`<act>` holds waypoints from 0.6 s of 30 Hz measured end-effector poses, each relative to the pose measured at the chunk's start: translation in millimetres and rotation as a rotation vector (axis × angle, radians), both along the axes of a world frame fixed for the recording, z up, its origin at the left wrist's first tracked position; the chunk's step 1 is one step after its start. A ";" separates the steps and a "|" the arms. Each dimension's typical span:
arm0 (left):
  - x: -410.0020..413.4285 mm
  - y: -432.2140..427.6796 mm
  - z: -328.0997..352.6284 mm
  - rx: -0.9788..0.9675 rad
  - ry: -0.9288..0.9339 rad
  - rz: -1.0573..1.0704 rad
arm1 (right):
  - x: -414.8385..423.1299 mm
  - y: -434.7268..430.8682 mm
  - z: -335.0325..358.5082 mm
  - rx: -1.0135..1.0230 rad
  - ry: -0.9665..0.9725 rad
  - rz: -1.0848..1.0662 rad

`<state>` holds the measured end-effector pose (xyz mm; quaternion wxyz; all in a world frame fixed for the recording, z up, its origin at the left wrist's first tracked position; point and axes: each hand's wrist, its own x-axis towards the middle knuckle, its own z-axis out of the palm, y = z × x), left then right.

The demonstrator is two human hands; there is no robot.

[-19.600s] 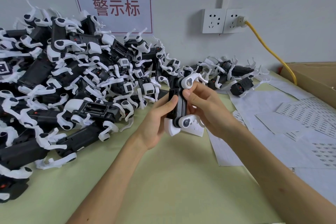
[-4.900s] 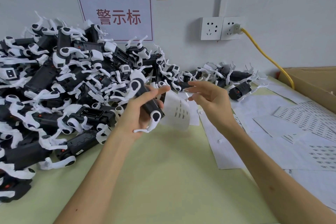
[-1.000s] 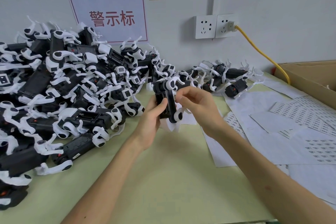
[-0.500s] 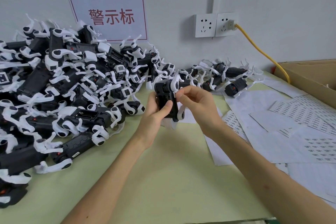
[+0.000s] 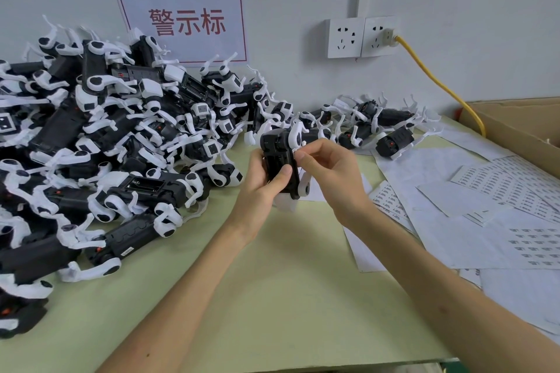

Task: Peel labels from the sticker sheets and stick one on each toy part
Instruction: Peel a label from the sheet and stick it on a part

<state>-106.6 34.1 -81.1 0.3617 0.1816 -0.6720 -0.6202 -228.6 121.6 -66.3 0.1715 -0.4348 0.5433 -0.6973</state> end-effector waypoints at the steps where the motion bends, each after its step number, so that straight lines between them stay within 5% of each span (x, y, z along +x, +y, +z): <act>1: 0.0 -0.2 -0.2 -0.002 0.000 -0.002 | 0.1 0.1 0.0 0.000 0.003 -0.002; 18: 1.9 0.4 1.7 -0.021 0.071 -0.069 | -5.5 -2.6 -1.2 0.036 -0.064 0.060</act>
